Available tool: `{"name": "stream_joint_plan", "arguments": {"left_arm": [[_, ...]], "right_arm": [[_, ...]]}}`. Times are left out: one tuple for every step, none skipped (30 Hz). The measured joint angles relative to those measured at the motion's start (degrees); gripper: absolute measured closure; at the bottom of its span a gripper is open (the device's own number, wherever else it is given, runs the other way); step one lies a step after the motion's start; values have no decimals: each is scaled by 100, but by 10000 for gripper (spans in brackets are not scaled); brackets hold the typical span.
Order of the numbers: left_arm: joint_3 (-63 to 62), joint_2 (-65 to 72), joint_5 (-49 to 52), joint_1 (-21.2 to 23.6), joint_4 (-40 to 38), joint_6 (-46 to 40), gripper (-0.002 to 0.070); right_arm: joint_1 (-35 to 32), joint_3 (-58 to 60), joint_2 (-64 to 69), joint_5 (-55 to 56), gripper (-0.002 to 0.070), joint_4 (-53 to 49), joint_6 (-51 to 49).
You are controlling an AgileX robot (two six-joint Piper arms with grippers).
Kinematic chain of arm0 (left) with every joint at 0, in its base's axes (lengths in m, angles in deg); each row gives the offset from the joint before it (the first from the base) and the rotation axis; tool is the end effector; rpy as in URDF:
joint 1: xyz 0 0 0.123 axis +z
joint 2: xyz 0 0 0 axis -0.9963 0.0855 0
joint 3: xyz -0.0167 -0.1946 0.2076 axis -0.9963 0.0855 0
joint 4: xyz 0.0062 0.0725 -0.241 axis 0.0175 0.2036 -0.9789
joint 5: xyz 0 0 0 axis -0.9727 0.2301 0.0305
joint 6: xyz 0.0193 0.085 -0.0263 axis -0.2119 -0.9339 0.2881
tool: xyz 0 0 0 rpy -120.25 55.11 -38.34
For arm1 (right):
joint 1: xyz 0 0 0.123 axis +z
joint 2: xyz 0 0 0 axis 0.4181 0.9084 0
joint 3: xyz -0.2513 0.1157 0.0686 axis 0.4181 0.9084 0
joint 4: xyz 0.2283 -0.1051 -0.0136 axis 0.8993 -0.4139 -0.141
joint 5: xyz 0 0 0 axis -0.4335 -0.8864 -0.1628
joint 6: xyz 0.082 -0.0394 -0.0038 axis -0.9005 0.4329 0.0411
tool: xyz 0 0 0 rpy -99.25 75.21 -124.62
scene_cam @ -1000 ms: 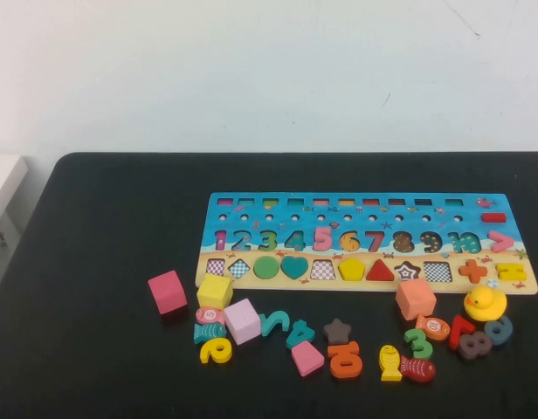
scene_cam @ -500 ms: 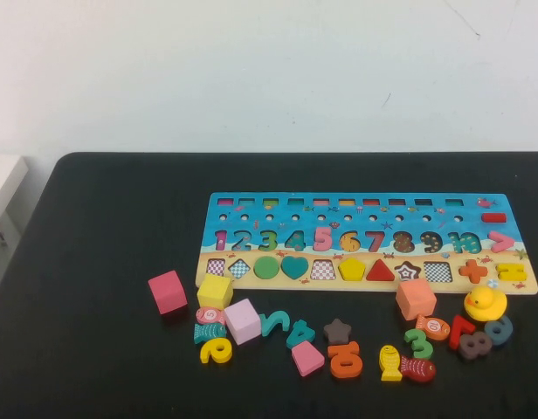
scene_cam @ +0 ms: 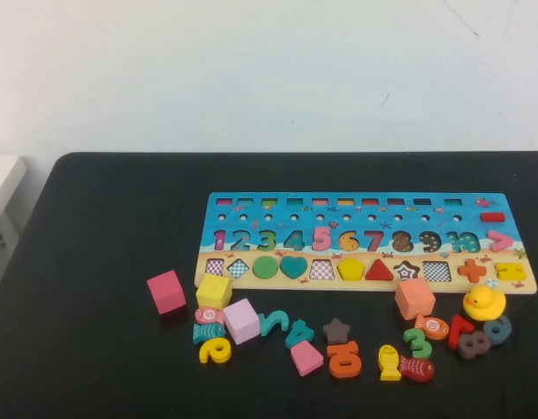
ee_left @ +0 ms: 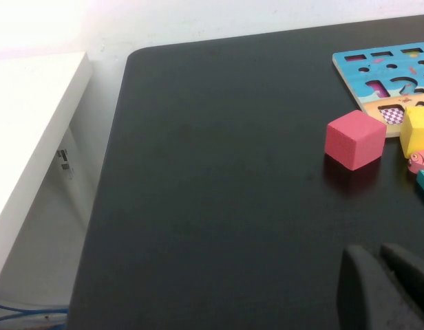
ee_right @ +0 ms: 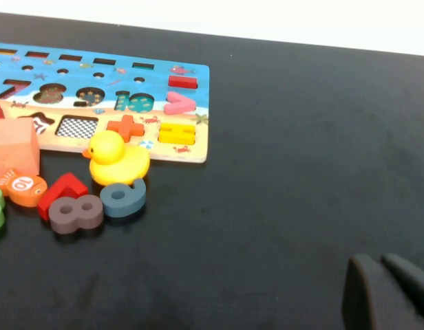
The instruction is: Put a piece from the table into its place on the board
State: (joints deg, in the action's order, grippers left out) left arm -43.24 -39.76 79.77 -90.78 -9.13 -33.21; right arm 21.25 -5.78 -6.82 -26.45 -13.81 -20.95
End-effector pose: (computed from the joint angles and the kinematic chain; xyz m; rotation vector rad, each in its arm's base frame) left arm 0.0534 -0.0056 0.1794 0.0884 1.8030 -0.0758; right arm 0.0526 -0.0056 0.1746 -0.0402 1.8535 -0.1531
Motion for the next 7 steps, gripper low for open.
{"name": "stream_joint_plan", "arguments": {"left_arm": [[0, 0, 0, 0, 0, 0, 676], [0, 0, 0, 0, 0, 0, 676], [0, 0, 0, 0, 0, 0, 676], [0, 0, 0, 0, 0, 0, 676], [0, 0, 0, 0, 0, 33, 676], [0, 0, 0, 0, 0, 33, 676], [0, 0, 0, 0, 0, 33, 676]], "right_arm": [[0, 0, 0, 8, 658, -3, 0], [0, 0, 0, 8, 657, -3, 0], [0, 0, 0, 8, 657, -3, 0], [0, 0, 0, 8, 657, -3, 0], [0, 0, 0, 8, 657, -12, 0], [0, 0, 0, 8, 657, -12, 0], [0, 0, 0, 8, 657, -12, 0]]}}
